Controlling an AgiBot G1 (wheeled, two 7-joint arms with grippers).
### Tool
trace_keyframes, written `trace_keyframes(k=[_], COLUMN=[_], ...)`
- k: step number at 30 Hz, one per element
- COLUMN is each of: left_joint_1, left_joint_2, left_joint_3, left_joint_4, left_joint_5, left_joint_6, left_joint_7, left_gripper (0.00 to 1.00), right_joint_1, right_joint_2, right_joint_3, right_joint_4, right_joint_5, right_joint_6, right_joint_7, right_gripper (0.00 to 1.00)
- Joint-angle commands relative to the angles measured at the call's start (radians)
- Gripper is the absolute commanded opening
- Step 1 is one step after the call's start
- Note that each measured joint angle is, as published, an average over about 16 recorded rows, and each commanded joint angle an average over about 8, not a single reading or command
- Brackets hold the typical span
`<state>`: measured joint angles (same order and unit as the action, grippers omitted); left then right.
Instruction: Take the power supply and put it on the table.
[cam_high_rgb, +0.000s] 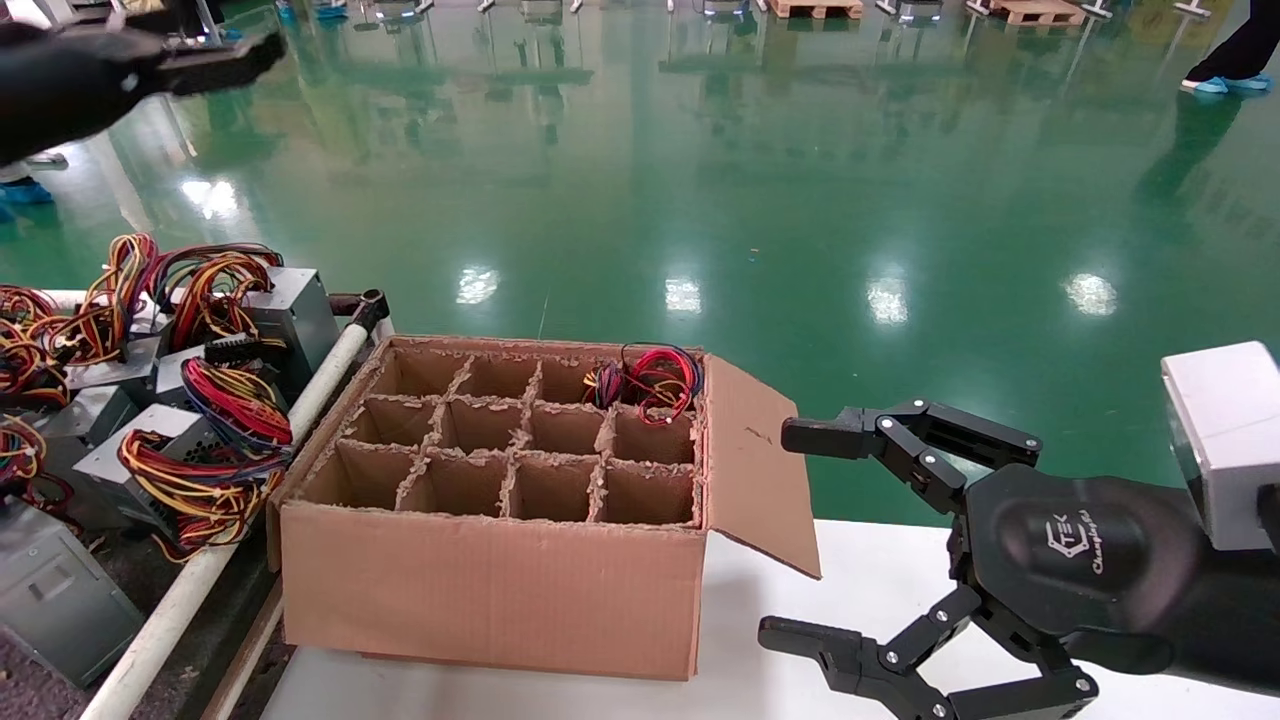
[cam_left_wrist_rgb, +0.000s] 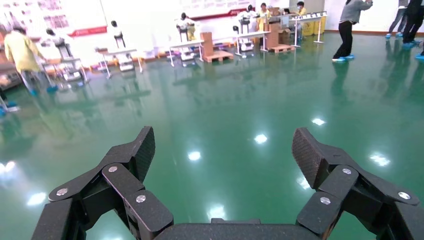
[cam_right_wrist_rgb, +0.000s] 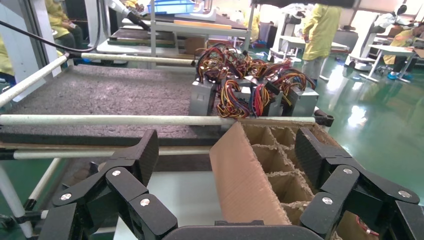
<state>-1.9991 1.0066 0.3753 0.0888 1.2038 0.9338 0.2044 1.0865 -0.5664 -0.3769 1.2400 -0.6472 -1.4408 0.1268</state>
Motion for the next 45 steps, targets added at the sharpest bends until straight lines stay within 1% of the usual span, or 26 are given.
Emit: trace_keyframes(k=[1, 6, 11, 45], left_joint_1=[0.008, 0.017, 0.064, 0.577], left_joint_2=[0.038, 0.076, 0.072, -0.206], left_joint_3=[-0.002, -0.003, -0.011, -0.061], left_joint_4=[-0.03, -0.062, -0.13, -0.871], left_joint_5=[-0.004, -0.007, -0.035, -0.296], left_joint_6=[-0.055, -0.053, -0.027, 0.324], left_joint_7=[-0.006, -0.031, -0.058, -0.257], left_gripper=[1.0, 1.0, 1.0, 1.0], right_joint_1=[0.0, 0.0, 0.0, 0.0], right_joint_2=[0.0, 0.0, 0.0, 0.0], right_joint_3=[0.0, 0.0, 0.0, 0.0], right_joint_4=[0.0, 0.0, 0.0, 0.0], right_joint_5=[0.0, 0.0, 0.001, 0.001], right_joint_6=[0.0, 0.0, 0.0, 0.0], right_joint_7=[0.0, 0.0, 0.0, 0.0], right_gripper=[1.0, 1.0, 1.0, 1.0])
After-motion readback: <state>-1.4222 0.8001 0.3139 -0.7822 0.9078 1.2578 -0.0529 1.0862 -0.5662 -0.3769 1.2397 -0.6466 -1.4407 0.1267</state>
